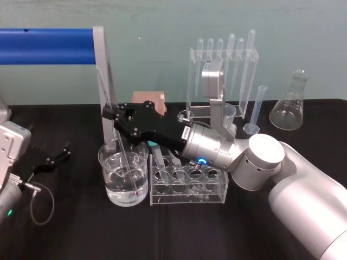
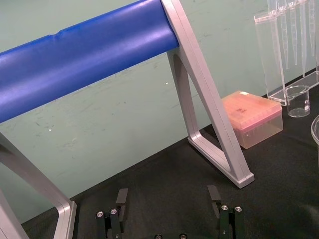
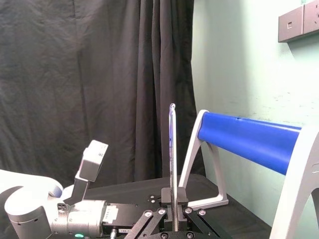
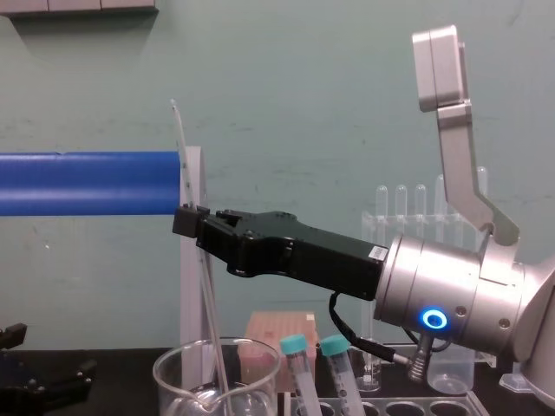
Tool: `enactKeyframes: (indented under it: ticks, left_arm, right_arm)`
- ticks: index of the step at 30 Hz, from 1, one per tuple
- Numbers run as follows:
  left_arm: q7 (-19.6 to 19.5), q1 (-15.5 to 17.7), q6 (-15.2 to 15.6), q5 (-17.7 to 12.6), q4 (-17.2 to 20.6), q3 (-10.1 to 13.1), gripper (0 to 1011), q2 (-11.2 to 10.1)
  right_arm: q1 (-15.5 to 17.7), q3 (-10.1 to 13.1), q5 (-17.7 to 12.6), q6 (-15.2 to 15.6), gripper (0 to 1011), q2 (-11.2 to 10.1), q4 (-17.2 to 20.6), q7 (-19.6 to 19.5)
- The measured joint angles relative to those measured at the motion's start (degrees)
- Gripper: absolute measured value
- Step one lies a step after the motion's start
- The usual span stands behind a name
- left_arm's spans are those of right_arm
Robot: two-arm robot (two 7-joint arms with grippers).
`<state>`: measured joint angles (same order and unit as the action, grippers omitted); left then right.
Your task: Hold the thermometer with one hand and immerse one end into the beaker, then reinsert it into the test tube rack.
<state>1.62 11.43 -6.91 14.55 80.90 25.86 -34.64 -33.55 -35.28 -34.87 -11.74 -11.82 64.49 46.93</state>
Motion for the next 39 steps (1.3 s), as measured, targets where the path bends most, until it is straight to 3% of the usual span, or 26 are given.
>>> enactKeyframes:
  ticks: [10, 19, 26, 31, 35, 39]
  left_arm:
    - [0.0, 0.0, 0.0, 0.0, 0.0, 0.0, 1008, 0.0]
    - [0.0, 0.0, 0.0, 0.0, 0.0, 0.0, 1008, 0.0]
    - [0.0, 0.0, 0.0, 0.0, 0.0, 0.0, 1008, 0.0]
    - [0.0, 0.0, 0.0, 0.0, 0.0, 0.0, 1008, 0.0]
    - [0.0, 0.0, 0.0, 0.0, 0.0, 0.0, 1008, 0.0]
    - [0.0, 0.0, 0.0, 0.0, 0.0, 0.0, 1008, 0.0]
  right_arm:
    - [-0.6, 1.2, -1.1, 0.0, 53, 0.0, 1.3, -0.2]
    - [-2.5, 4.2, -6.4, 1.4, 53, -1.2, 8.7, 0.8]
    - [-4.0, 7.9, -9.2, 3.0, 53, -4.8, 16.2, -1.3]
    - [-3.5, 11.1, -8.8, 2.6, 53, -9.3, 21.0, -5.1]
    - [-0.2, 13.1, -8.9, 3.8, 53, -13.3, 24.5, -8.2]
    - [3.9, 13.9, -10.0, 5.7, 53, -15.7, 26.6, -10.0]
